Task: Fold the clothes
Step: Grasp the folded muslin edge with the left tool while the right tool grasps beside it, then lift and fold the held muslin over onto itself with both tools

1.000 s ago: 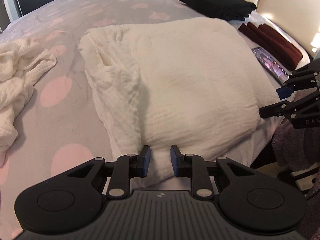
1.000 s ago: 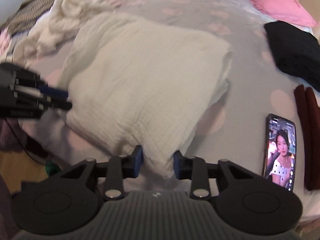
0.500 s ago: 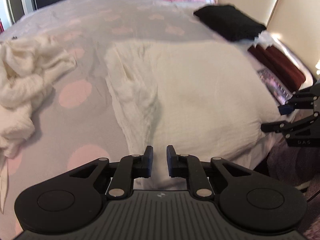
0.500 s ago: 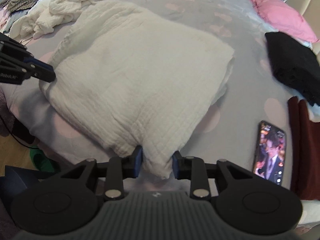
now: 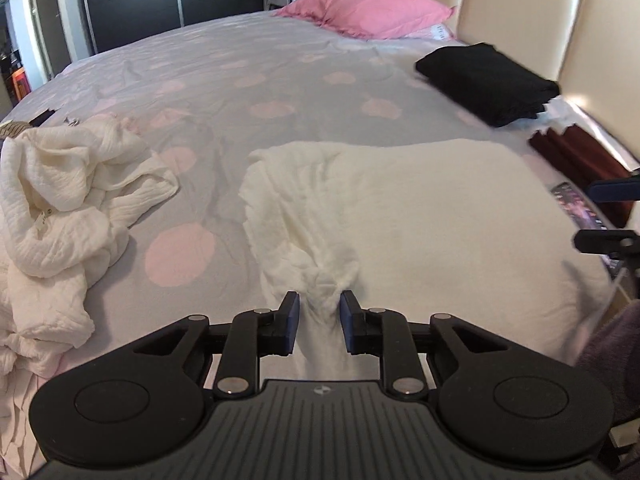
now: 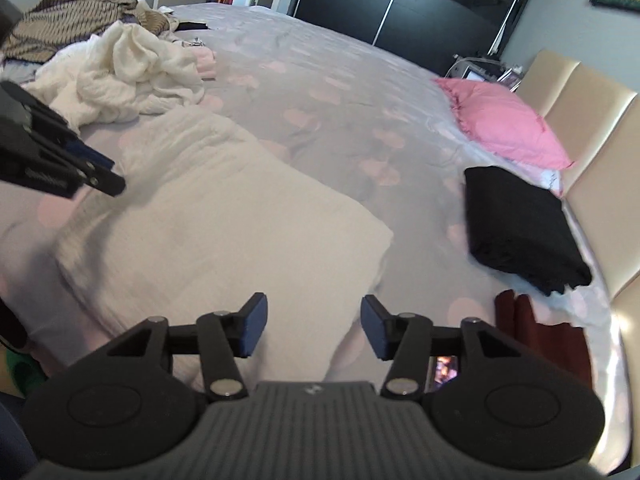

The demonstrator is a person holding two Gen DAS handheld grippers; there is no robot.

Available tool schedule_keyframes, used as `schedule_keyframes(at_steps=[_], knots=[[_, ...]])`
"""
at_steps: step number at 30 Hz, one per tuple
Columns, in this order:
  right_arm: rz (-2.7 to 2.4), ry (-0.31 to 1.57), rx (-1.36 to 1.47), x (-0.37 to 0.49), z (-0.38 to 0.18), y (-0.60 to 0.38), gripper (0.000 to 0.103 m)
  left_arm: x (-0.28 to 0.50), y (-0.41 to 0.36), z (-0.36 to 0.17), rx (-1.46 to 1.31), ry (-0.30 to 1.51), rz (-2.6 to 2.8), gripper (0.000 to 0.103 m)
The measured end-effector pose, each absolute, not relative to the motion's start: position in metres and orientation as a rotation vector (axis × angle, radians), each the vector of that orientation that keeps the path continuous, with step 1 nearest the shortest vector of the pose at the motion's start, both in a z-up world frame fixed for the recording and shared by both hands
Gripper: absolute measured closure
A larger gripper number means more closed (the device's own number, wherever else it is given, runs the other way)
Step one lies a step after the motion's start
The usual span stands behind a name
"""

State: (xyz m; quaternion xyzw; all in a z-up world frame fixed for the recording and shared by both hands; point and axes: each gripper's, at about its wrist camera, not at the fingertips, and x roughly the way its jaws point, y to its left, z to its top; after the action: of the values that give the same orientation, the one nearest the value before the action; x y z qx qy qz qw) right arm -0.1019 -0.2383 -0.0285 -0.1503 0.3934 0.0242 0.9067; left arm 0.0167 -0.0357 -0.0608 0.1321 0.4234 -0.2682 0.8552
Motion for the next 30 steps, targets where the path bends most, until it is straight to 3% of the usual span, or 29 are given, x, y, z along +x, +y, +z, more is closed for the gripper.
schedule_keyframes(at_steps=[2, 5, 12, 20, 30], knots=[[0.051, 0.835, -0.283, -0.089, -0.029, -0.243, 0.039, 0.028, -0.032, -0.069, 0.262, 0.922, -0.544, 0.079], [0.038, 0.867, -0.245, -0.068, -0.035, -0.249, 0.033, 0.037, -0.026, -0.074, 0.200, 0.957, -0.517, 0.063], [0.032, 0.934, -0.103, -0.022, -0.053, -0.265, 0.030, 0.059, -0.008, -0.068, -0.048, 1.002, -0.503, 0.044], [0.051, 1.027, 0.204, 0.000, -0.090, -0.307, 0.029, 0.085, -0.004, -0.107, -0.285, 1.129, -0.538, 0.044], [0.054, 1.022, 0.357, 0.005, -0.115, -0.308, 0.028, 0.092, -0.018, -0.126, -0.277, 1.126, -0.570, 0.043]])
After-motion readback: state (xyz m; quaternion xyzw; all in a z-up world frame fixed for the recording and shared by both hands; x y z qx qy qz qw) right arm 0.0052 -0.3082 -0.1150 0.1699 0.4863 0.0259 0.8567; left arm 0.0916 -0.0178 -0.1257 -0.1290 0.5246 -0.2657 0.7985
